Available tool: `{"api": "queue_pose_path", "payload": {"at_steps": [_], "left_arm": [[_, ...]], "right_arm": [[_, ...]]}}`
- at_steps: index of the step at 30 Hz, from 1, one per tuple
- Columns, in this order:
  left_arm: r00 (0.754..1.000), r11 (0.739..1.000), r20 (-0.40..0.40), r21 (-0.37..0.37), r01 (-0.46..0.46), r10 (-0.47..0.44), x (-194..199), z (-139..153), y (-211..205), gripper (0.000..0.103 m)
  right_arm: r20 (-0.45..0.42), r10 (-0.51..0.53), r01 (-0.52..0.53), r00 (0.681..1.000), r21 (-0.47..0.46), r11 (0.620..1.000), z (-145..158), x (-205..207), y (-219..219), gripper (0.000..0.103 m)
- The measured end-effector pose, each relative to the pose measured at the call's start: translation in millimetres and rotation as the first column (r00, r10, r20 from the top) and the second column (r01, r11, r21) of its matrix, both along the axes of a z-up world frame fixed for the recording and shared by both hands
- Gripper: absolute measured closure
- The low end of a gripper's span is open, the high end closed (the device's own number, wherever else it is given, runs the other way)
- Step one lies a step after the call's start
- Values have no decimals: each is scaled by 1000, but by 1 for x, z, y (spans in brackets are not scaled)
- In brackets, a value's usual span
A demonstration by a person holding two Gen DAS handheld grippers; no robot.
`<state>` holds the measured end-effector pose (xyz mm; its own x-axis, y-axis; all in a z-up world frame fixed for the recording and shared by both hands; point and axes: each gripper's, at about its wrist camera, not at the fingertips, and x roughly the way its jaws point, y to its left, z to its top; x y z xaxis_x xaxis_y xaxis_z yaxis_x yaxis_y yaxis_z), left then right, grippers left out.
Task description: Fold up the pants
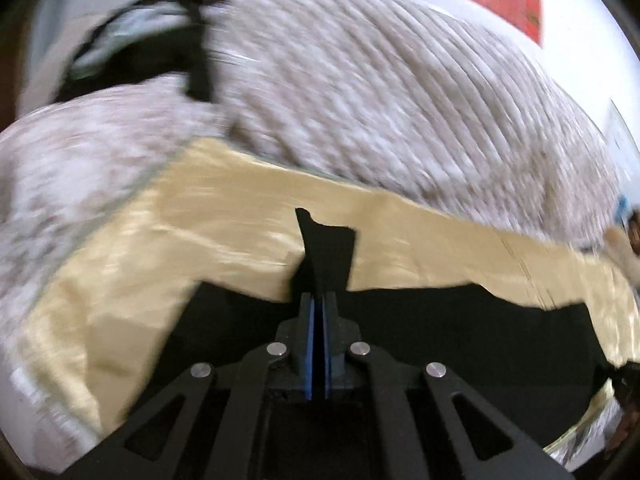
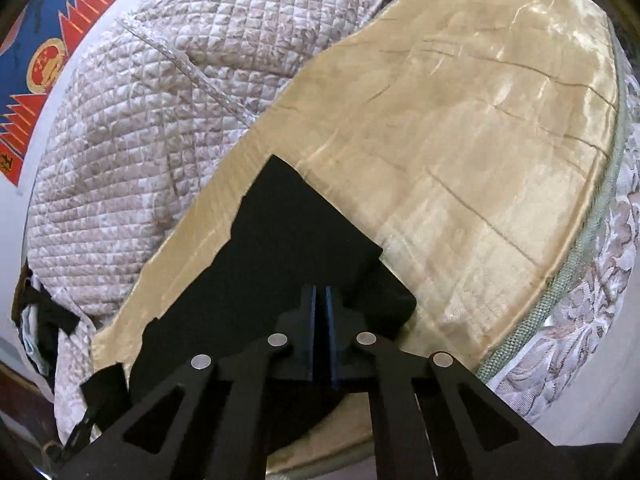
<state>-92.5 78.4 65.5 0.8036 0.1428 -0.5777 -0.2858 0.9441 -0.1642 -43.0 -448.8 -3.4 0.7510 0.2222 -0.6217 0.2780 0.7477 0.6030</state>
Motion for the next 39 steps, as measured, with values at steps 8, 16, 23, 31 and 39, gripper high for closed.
{"api": "queue_pose_path", "payload": {"at_steps": [8, 16, 23, 31, 39], "left_arm": [[978, 973, -166, -169, -157, 129, -32, -52, 42, 98], [977, 948, -175, -274, -164, 118, -31, -68, 52, 97], [977, 944, -180, -286, -166, 117, -21, -68, 56, 97], [977, 947, -178, -274, -167, 121, -20, -69, 54, 95], [985, 950, -156, -290, -119, 76, -16, -67, 52, 71]], "right_arm": [[2, -6, 6, 1000, -4, 1000, 0, -5, 4, 101], [-11, -6, 7, 1000, 86, 996, -12, -6, -7, 101], [21, -19, 17, 1000, 127, 992, -12, -2, -11, 84], [5, -116, 114, 993, 148, 982, -14, -5, -29, 83], [-17, -129, 130, 991, 132, 983, -10, 9, -35, 59]]}}
